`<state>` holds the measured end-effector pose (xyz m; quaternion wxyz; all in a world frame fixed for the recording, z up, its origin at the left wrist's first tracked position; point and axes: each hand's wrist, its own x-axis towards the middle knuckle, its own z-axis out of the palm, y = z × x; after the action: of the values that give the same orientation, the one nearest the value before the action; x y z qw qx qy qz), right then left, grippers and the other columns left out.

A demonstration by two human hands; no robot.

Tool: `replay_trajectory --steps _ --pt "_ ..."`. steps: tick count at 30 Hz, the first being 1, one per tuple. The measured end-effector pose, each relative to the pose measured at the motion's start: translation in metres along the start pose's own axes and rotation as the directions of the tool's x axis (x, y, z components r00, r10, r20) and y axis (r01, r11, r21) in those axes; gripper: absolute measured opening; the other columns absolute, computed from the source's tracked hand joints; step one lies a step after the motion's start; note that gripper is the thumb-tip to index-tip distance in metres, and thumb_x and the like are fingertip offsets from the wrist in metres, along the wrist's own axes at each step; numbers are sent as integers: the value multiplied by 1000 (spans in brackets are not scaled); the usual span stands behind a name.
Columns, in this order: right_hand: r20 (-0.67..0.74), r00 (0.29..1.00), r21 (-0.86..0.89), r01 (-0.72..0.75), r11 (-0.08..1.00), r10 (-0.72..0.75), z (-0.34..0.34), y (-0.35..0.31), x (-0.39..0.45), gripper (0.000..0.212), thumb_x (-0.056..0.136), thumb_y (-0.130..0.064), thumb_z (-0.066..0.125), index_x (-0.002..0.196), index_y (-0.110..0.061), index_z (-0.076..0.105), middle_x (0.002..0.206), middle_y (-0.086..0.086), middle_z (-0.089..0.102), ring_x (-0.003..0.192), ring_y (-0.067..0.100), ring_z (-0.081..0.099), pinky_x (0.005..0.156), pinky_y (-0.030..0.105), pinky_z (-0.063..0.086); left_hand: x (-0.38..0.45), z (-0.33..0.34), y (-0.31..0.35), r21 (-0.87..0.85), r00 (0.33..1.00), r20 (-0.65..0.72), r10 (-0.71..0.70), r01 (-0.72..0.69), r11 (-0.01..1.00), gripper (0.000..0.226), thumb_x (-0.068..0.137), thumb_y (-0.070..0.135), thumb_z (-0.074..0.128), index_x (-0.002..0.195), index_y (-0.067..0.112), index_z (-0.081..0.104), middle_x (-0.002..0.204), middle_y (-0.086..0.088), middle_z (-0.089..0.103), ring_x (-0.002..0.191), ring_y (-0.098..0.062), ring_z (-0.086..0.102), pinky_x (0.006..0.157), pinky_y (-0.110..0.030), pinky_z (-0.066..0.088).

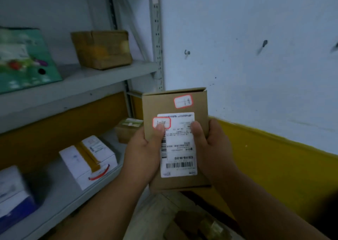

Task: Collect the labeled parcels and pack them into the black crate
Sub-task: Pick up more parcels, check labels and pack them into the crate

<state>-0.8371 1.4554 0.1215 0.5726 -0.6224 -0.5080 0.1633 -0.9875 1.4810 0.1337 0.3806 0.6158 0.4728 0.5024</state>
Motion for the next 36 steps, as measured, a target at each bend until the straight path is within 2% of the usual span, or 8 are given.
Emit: replay_trajectory --steps 3,8,14,18,22,26,31,36 --pt "78 996 13 39 999 -40 -5 3 -28 36 90 -59 45 102 -26 54 82 -4 70 67 10 71 57 39 61 -46 -7 4 20 996 -83 -15 17 1000 44 80 66 41 98 35 67 86 21 73 78 7 68 66 -19 48" --pt "202 970 93 117 989 -134 -38 -6 -78 25 93 -49 50 96 -24 51 74 -5 67 62 2 67 44 20 51 -132 -5 25 -5 971 -224 -81 82 997 47 78 63 42 105 31 65 91 15 75 82 2 70 60 -11 51" --pt "286 932 162 180 970 -221 -55 -37 -168 54 81 -72 35 104 -27 53 84 -15 68 72 2 67 58 36 58 -237 -42 51 40 931 -354 -92 113 993 44 80 61 45 106 32 65 92 20 74 84 1 71 67 -19 52" --pt "404 866 239 210 948 -294 -62 -64 -244 59 82 -71 39 110 -22 55 86 -15 70 73 0 69 56 33 59 -330 -77 59 40 884 -459 -93 126 991 44 80 62 47 105 32 65 95 15 75 87 -3 72 75 -30 56" --pt "477 799 354 207 912 -366 -62 -102 -341 43 81 -66 44 105 -32 55 89 -18 69 82 -5 67 59 22 55 -436 -128 72 69 831 -550 -84 145 987 49 77 63 46 106 29 65 94 15 75 86 -1 71 73 -27 56" --pt "563 740 467 82 881 -368 -35 -144 -485 34 87 -67 47 92 -34 53 87 -18 68 82 -4 67 66 29 54 -570 -210 75 134 708 -701 -88 252 958 43 84 69 50 98 32 66 92 19 74 84 1 70 74 -29 55" --pt "727 523 534 -23 845 -445 -11 -209 -683 37 85 -71 48 97 -36 52 91 -21 67 86 5 69 71 37 59 -760 -303 92 77 449 -883 -139 429 900 29 86 59 57 97 34 67 91 18 75 84 -2 71 77 -35 58" --pt "725 362 623 17 782 -585 5 -263 -794 39 86 -69 42 106 -35 44 87 -21 64 80 2 69 60 28 59 -869 -369 108 -19 354 -910 -214 482 876 14 98 37 49 103 37 62 87 23 73 79 8 68 60 -13 52"
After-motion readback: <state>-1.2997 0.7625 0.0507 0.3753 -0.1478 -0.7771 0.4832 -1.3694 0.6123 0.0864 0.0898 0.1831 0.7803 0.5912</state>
